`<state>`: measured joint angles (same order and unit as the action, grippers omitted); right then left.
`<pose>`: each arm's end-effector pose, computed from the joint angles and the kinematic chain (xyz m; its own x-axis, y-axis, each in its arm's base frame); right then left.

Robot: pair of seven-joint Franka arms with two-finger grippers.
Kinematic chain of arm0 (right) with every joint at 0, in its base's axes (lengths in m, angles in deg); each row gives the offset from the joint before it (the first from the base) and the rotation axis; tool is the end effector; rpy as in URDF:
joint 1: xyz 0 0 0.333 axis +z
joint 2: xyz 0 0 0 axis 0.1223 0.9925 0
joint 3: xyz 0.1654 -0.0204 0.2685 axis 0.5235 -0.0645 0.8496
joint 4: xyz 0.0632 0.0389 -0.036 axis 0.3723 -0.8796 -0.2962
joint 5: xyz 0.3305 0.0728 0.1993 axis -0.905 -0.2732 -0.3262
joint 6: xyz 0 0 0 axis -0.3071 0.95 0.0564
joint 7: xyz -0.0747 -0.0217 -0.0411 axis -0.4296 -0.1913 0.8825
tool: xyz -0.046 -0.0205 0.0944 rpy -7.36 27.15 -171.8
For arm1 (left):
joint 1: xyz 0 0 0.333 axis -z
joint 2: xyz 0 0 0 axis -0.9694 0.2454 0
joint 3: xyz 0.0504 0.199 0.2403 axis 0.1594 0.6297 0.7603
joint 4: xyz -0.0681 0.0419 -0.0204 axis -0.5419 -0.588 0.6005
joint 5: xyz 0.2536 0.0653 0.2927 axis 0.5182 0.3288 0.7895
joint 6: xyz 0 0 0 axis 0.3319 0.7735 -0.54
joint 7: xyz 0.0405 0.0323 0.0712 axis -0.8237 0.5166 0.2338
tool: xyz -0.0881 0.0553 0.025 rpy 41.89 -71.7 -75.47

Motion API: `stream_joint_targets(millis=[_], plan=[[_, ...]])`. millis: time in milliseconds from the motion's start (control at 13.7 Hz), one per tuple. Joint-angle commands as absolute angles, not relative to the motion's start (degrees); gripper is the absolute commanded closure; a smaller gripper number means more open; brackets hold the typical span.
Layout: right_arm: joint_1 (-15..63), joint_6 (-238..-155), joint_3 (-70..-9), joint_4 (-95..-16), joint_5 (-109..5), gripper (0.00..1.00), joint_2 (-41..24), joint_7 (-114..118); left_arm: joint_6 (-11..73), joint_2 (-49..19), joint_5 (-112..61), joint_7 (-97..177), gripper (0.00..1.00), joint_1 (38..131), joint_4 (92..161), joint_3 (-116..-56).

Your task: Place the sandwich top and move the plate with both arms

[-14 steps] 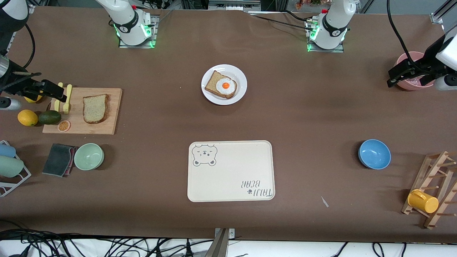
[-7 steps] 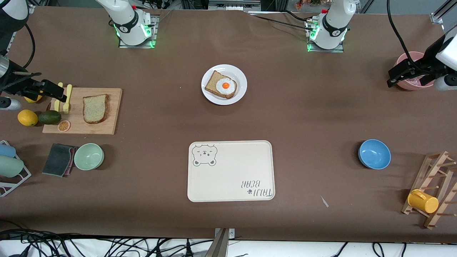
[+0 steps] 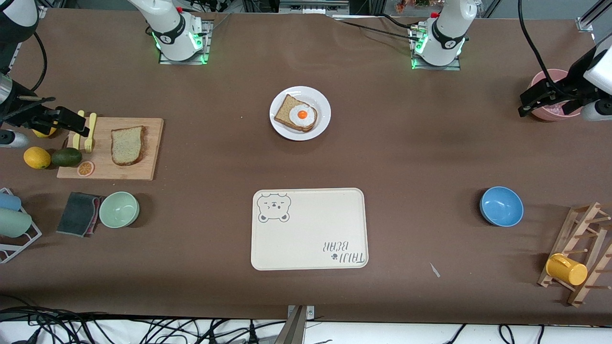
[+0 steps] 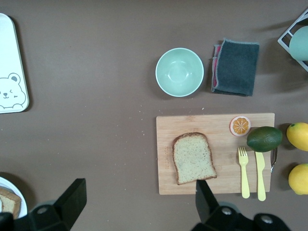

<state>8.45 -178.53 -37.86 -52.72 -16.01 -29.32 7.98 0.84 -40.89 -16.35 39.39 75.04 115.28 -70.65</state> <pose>0.5743 -0.0202 0.5648 0.9983 -0.0570 -0.0129 -0.0572 -0.9982 -0.0171 0.5465 -0.0218 0.6384 0.9967 0.0786 -0.0184 0.0786 -0.9969 -0.0047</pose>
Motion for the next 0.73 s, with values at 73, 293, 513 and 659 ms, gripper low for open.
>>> stream_joint_targets(millis=[73,293,513,659], plan=[[7.5,-178.6,-37.1,-53.8,-15.8,0.00,-30.3,6.9,0.5,-40.5,-17.9,39.2,0.00,75.0,114.1,-70.6],[7.5,-178.6,-37.1,-53.8,-15.7,0.00,-30.1,6.9,-0.2,-40.6,-17.8,39.0,0.00,75.3,114.0,-72.2],[7.5,-178.6,-37.1,-53.6,-15.8,0.00,-29.9,6.7,-0.2,-40.5,-17.8,39.0,0.00,74.7,114.0,-72.0],[7.5,-178.6,-37.1,-53.6,-15.7,0.00,-29.9,6.9,-0.2,-40.5,-17.8,38.9,0.00,74.7,114.0,-72.0]])
